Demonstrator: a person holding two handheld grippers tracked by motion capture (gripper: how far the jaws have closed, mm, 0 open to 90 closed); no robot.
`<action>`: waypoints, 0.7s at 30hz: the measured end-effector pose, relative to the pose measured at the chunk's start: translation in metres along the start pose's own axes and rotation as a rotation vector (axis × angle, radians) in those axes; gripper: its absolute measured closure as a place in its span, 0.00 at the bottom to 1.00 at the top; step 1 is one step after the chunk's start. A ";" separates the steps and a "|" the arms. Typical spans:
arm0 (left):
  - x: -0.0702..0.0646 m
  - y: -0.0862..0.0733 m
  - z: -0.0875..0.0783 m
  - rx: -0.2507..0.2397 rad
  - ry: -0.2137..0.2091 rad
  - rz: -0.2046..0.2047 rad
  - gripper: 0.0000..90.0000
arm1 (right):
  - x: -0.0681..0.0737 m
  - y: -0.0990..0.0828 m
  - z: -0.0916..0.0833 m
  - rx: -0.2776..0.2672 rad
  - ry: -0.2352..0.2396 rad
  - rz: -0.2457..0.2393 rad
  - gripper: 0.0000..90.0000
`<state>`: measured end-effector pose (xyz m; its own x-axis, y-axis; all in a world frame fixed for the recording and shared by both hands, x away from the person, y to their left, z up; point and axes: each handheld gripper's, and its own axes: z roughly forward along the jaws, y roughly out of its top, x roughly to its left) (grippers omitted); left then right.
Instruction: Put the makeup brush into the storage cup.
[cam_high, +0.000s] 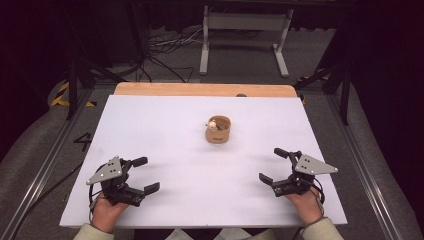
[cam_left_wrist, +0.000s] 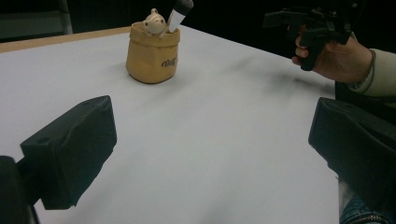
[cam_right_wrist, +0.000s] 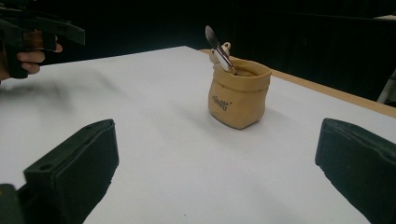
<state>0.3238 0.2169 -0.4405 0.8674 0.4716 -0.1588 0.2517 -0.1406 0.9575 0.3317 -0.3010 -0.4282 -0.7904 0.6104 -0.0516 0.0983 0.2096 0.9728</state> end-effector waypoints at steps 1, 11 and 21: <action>0.000 -0.001 0.001 0.004 -0.002 -0.006 0.02 | 0.000 -0.002 0.000 -0.002 0.002 0.002 0.00; 0.004 -0.010 0.002 -0.029 0.016 -0.004 0.02 | 0.003 -0.019 0.009 0.035 -0.032 0.011 0.00; 0.006 -0.016 0.005 -0.025 0.017 -0.022 0.01 | 0.005 -0.021 0.010 0.037 -0.048 0.000 0.00</action>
<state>0.3274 0.2174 -0.4582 0.8543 0.4892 -0.1758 0.2594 -0.1081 0.9597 0.3321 -0.2950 -0.4512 -0.7603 0.6465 -0.0630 0.1214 0.2367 0.9640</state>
